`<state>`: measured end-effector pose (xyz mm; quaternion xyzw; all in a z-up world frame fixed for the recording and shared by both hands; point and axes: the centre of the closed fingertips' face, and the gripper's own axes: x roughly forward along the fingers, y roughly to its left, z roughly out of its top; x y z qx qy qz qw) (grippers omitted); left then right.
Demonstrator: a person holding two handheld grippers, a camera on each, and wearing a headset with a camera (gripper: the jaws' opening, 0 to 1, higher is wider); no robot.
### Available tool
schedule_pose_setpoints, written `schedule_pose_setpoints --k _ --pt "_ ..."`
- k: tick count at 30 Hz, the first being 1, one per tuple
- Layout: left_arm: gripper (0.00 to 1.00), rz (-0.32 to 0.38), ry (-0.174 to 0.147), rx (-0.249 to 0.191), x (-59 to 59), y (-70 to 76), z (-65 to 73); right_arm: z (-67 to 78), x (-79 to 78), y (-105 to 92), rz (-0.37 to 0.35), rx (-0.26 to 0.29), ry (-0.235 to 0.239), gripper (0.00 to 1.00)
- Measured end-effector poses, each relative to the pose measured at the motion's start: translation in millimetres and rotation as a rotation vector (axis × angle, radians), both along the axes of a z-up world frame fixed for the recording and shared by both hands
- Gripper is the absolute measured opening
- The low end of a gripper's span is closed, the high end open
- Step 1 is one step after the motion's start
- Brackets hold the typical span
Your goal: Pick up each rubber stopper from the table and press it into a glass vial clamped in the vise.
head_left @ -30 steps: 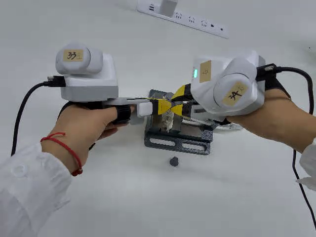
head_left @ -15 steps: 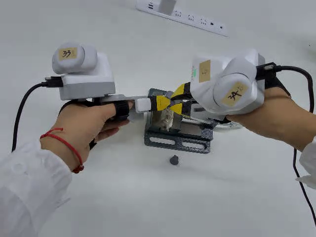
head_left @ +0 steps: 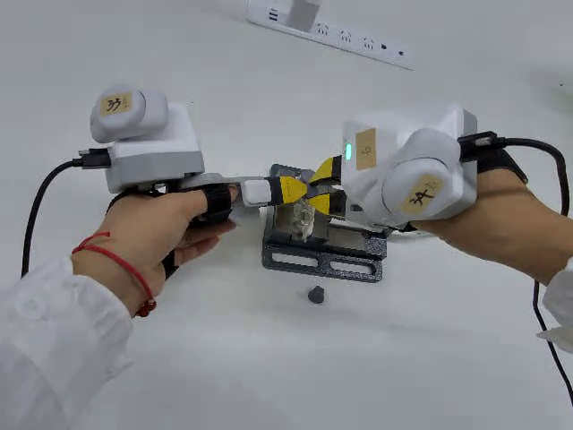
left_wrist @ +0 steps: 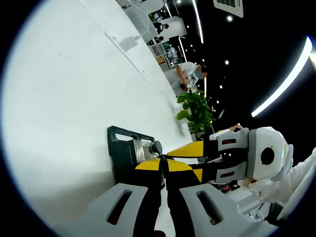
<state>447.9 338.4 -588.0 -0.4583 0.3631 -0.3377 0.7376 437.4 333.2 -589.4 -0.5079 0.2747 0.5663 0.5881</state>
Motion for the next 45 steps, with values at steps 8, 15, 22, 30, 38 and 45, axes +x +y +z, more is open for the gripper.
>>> schedule_pose_setpoints --k 8,15,22,30,38,45 --pt "0.00 0.018 0.022 -0.027 1.0 0.0 1.1 0.4 0.3 -0.8 -0.004 0.003 -0.002 0.05" --pt "0.00 0.022 0.027 -0.035 0.7 -0.4 1.3 0.6 -0.2 -1.6 -0.009 0.006 -0.002 0.06" --pt "0.00 0.029 0.032 -0.047 2.1 -0.4 1.9 1.0 0.3 -1.9 -0.014 0.011 -0.003 0.07" --pt "0.00 0.025 0.037 -0.066 0.6 -1.7 3.6 3.5 1.8 -4.0 -0.024 0.015 0.002 0.08" --pt "0.00 0.031 0.036 -0.088 -1.4 -0.1 8.9 9.8 -0.2 -5.5 -0.054 0.047 0.036 0.09" --pt "0.00 0.028 0.035 -0.099 -3.6 -0.4 11.3 11.9 -2.0 -2.4 -0.046 0.049 0.037 0.09"
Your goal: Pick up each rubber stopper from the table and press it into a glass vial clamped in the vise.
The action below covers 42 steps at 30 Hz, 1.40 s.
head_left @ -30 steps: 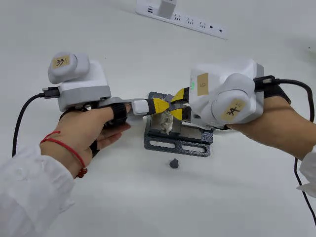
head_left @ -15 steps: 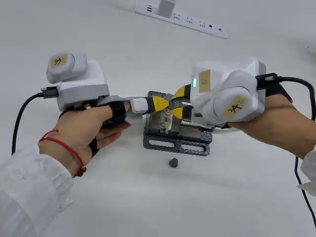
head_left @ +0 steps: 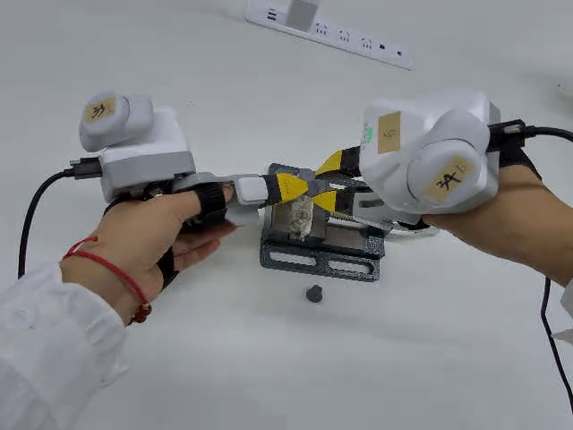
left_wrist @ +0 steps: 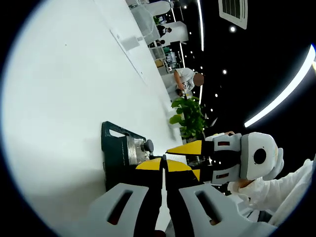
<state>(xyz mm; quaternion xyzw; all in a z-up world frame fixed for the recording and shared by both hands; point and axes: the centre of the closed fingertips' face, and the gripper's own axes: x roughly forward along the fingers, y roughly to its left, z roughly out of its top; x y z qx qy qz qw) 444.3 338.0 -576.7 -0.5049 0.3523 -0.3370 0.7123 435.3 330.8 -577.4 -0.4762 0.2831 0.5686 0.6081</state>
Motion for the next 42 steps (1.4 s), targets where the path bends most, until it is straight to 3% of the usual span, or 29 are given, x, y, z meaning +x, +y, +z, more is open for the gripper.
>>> schedule_pose_setpoints --k 27,33,42 --pt "0.00 0.007 -0.004 -0.006 -0.7 1.0 1.8 0.1 -1.3 3.1 0.014 -0.009 -0.005 0.08" --pt "0.00 0.002 -0.018 0.004 -1.8 0.6 0.6 -1.2 -2.6 2.9 0.014 -0.014 0.004 0.07" --pt "0.00 -0.008 -0.063 0.016 -2.7 0.9 3.3 0.5 -3.8 3.3 0.010 -0.004 0.009 0.07"
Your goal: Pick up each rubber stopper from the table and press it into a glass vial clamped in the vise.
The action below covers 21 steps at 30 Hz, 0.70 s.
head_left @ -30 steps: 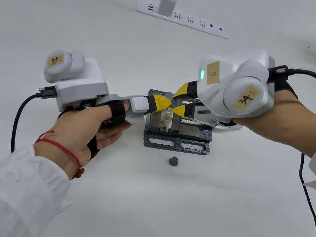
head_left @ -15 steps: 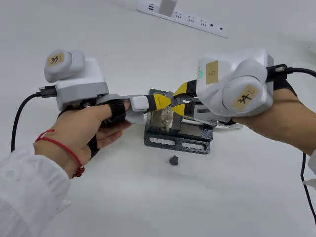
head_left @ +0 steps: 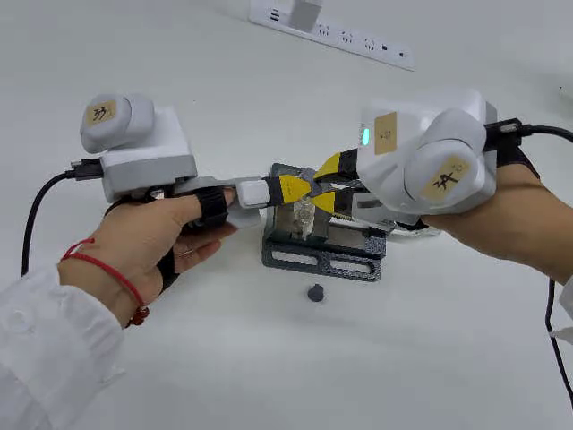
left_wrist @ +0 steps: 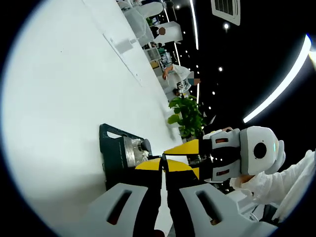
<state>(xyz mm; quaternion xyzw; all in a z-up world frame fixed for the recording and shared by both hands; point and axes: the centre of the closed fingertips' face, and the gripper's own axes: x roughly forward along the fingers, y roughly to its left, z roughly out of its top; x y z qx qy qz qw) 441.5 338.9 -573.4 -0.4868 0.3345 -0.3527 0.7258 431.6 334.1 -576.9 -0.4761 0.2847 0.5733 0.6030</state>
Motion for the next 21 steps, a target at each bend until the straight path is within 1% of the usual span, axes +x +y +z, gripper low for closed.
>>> schedule_pose_setpoints --k 6,12,16,21 --pt "0.00 -0.007 -0.032 0.006 -0.9 1.3 3.3 1.4 -0.5 1.0 -0.001 0.008 0.006 0.07" --pt "0.00 -0.019 -0.075 0.014 -2.6 3.3 7.3 3.5 -1.7 2.9 0.006 0.012 0.012 0.07" --pt "0.00 -0.023 -0.084 0.020 -3.5 4.4 7.3 3.8 -3.0 4.0 0.009 0.014 0.016 0.07" --pt "0.00 -0.020 -0.086 0.018 -3.7 5.8 7.3 3.3 -3.6 3.9 0.013 0.008 0.016 0.07"
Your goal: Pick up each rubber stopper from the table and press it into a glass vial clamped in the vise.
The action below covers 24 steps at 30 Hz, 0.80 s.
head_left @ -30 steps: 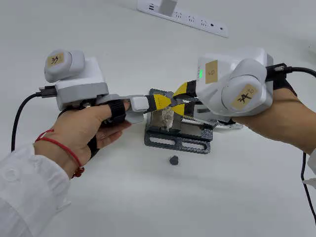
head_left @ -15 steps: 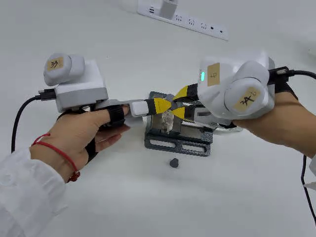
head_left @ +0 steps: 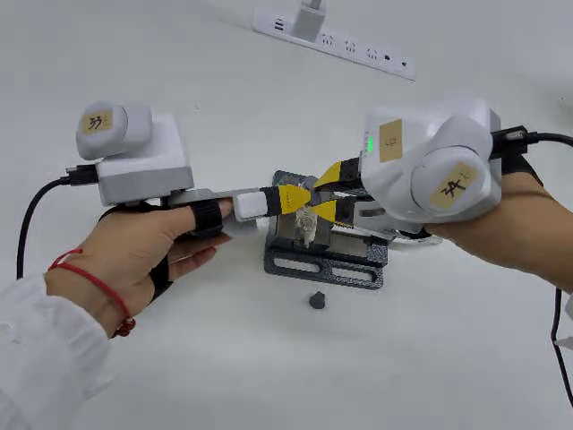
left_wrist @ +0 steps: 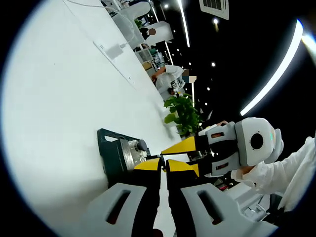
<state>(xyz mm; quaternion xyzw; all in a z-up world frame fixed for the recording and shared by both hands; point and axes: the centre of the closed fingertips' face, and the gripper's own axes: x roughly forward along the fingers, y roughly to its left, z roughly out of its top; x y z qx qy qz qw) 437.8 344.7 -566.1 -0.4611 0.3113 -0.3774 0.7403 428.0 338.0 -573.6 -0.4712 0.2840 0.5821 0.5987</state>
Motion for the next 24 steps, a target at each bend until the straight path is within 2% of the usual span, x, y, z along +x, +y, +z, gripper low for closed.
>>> schedule_pose_setpoints --k 2,7,8,12,14,16,19,20,22,23,24 --pt "0.01 0.003 -0.010 -0.002 0.6 0.9 1.4 0.1 -0.1 -0.8 0.000 -0.003 0.001 0.07" --pt "0.10 -0.017 -0.064 0.014 -2.9 1.1 7.4 0.1 2.0 -4.8 -0.006 -0.014 0.003 0.07" --pt "0.11 -0.032 -0.092 0.041 -4.9 1.1 6.5 0.3 2.5 -5.4 -0.010 -0.014 0.007 0.07" --pt "0.17 -0.069 -0.151 0.087 -12.1 -1.0 6.8 0.2 3.5 -6.4 -0.025 -0.011 0.030 0.07" --pt "0.25 -0.078 -0.211 0.120 -14.5 -1.1 9.2 0.1 4.8 -7.2 -0.036 -0.010 0.043 0.07" --pt "0.27 -0.107 -0.261 0.145 -20.8 -1.8 12.3 -0.4 5.8 -8.1 -0.047 -0.010 0.059 0.06" --pt "0.32 -0.129 -0.307 0.186 -27.0 -0.7 14.3 -1.5 6.5 -9.2 -0.068 -0.005 0.089 0.06" --pt "0.34 -0.144 -0.350 0.210 -30.2 -0.3 15.4 -1.4 7.0 -9.3 -0.077 0.000 0.102 0.06" --pt "0.41 -0.163 -0.402 0.258 -34.0 0.8 15.4 -1.3 7.6 -9.2 -0.089 0.007 0.119 0.06" --pt "0.44 -0.172 -0.453 0.288 -36.6 1.2 17.5 -1.5 8.7 -9.4 -0.096 0.008 0.128 0.06" --pt "0.48 -0.179 -0.482 0.300 -38.8 1.2 19.3 -1.7 9.3 -9.7 -0.099 0.008 0.133 0.06"
